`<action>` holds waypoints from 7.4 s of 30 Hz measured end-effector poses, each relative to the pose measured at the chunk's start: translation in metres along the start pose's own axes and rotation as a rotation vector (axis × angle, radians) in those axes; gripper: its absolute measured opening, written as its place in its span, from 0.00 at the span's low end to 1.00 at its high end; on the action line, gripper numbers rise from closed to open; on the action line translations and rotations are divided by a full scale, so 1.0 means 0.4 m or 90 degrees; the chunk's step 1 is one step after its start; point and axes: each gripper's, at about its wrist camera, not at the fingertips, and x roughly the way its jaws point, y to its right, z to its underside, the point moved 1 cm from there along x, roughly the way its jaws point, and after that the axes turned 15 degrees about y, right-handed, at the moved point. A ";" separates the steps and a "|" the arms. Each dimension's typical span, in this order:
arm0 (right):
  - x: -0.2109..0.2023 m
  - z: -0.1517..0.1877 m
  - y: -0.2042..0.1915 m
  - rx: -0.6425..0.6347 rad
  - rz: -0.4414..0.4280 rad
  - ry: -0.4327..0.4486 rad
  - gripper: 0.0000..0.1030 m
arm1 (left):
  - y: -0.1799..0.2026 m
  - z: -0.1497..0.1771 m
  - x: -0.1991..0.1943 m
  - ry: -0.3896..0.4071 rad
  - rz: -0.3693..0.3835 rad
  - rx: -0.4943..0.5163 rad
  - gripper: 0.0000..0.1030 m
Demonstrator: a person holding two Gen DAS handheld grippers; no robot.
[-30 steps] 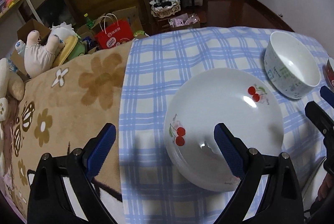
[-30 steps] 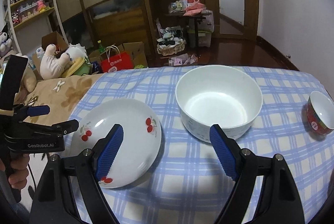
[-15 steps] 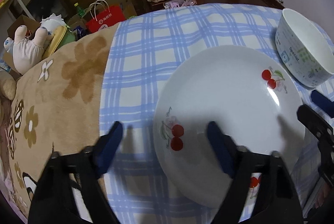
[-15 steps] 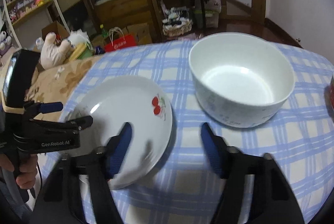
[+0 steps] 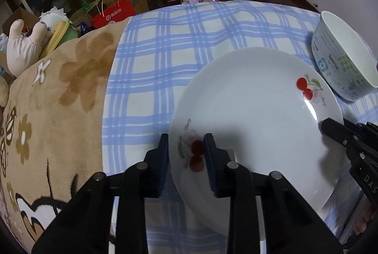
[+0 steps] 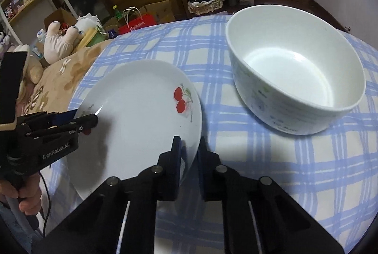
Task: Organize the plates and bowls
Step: 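Close the left tool on the plate rim while the right tool grips the opposite rim, then lift and carry the cherry plate with both tools toward the placed plates, then lower the cherry plate onto the placed plates and open both tools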
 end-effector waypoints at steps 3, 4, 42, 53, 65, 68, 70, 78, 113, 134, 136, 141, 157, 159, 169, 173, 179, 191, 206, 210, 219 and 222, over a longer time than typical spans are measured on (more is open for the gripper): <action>0.002 -0.001 0.008 0.029 -0.006 -0.012 0.13 | -0.009 0.004 -0.007 0.011 0.001 -0.036 0.26; 0.002 -0.001 0.007 0.034 -0.005 -0.014 0.13 | -0.010 0.006 -0.010 0.015 0.000 -0.042 0.26; -0.439 -0.025 0.079 0.030 0.021 0.129 0.12 | 0.156 -0.046 -0.378 0.100 0.040 -0.051 0.21; -0.604 0.011 0.103 0.017 0.026 0.169 0.12 | 0.229 -0.002 -0.530 0.138 0.052 -0.039 0.21; -0.732 0.083 0.147 0.027 0.043 0.188 0.12 | 0.325 0.061 -0.627 0.169 0.053 -0.016 0.21; -0.755 0.109 0.160 0.033 0.045 0.187 0.12 | 0.342 0.079 -0.645 0.168 0.062 -0.024 0.21; -0.771 0.127 0.169 0.036 0.048 0.187 0.12 | 0.351 0.092 -0.655 0.172 0.063 -0.025 0.21; -0.823 0.183 0.210 0.051 0.059 0.191 0.12 | 0.410 0.140 -0.683 0.171 0.074 -0.012 0.21; -0.792 0.296 0.310 0.083 0.097 0.163 0.12 | 0.512 0.250 -0.569 0.114 0.126 -0.005 0.21; -0.712 0.325 0.339 0.085 0.101 0.128 0.12 | 0.533 0.275 -0.469 0.051 0.117 0.014 0.21; -0.706 0.328 0.340 0.082 0.103 0.125 0.12 | 0.535 0.278 -0.461 0.044 0.118 0.015 0.21; -0.690 0.336 0.347 0.088 0.105 0.112 0.12 | 0.539 0.280 -0.453 0.037 0.115 0.025 0.21; -0.655 0.354 0.351 0.085 0.111 0.082 0.12 | 0.537 0.298 -0.413 0.008 0.115 0.030 0.21; -0.652 0.356 0.350 0.084 0.112 0.079 0.12 | 0.539 0.299 -0.411 0.008 0.111 0.038 0.21; -0.642 0.360 0.348 0.081 0.115 0.067 0.12 | 0.540 0.302 -0.408 0.007 0.109 0.041 0.21; -0.639 0.360 0.348 0.080 0.116 0.066 0.12 | 0.542 0.306 -0.408 0.010 0.106 0.048 0.21; -0.639 0.363 0.345 0.071 0.119 0.068 0.12 | 0.554 0.308 -0.416 0.012 0.139 0.058 0.21; -0.639 0.361 0.344 0.068 0.127 0.067 0.13 | 0.560 0.313 -0.424 0.023 0.116 0.077 0.21; -0.671 0.355 0.347 0.078 0.129 0.104 0.13 | 0.526 0.294 -0.464 0.051 0.096 0.049 0.23; -0.674 0.354 0.349 0.077 0.130 0.107 0.13 | 0.526 0.292 -0.471 0.055 0.094 0.053 0.24; -0.698 0.339 0.348 0.069 0.137 0.129 0.13 | 0.511 0.270 -0.487 0.070 0.095 0.044 0.27; -0.712 0.331 0.350 0.065 0.155 0.157 0.17 | 0.508 0.257 -0.493 0.081 0.102 0.041 0.27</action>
